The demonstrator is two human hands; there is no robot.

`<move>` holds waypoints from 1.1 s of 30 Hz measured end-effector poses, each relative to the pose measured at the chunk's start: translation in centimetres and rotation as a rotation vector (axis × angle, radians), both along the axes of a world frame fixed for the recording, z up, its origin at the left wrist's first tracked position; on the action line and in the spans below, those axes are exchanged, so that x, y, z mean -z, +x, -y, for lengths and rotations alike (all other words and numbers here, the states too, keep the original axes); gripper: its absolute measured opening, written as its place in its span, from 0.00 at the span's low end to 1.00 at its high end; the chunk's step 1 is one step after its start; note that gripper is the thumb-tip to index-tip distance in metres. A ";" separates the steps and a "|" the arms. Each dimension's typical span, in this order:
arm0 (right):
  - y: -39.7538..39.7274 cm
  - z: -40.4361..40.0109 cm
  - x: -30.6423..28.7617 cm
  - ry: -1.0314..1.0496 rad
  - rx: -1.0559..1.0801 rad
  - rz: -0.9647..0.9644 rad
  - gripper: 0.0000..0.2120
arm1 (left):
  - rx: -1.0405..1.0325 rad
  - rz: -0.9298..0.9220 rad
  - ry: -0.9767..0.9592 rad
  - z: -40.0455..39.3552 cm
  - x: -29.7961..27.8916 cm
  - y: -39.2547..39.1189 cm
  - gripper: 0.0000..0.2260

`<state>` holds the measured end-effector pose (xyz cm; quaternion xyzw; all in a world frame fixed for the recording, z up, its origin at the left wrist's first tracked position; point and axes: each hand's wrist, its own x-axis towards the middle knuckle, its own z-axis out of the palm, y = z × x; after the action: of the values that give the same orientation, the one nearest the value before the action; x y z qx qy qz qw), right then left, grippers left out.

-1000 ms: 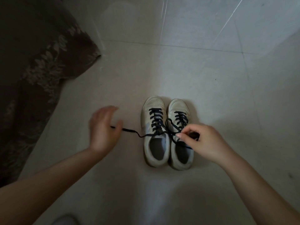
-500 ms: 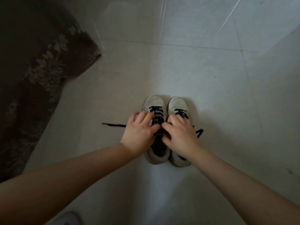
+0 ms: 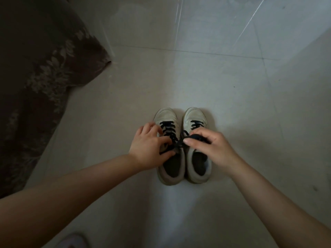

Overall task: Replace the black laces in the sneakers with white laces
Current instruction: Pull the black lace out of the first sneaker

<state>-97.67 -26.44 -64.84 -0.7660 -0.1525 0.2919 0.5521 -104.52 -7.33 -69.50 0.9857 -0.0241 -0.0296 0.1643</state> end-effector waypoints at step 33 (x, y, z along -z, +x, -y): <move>1.7 -4.8 1.2 -0.584 -0.515 0.641 0.10 | -0.265 -0.169 -0.052 1.6 -0.2 -0.3 0.24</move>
<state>-96.02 -21.67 -66.02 -0.8771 -0.4102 0.1993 0.1505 -104.84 -8.90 -69.26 0.9696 0.1193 -0.0898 0.1938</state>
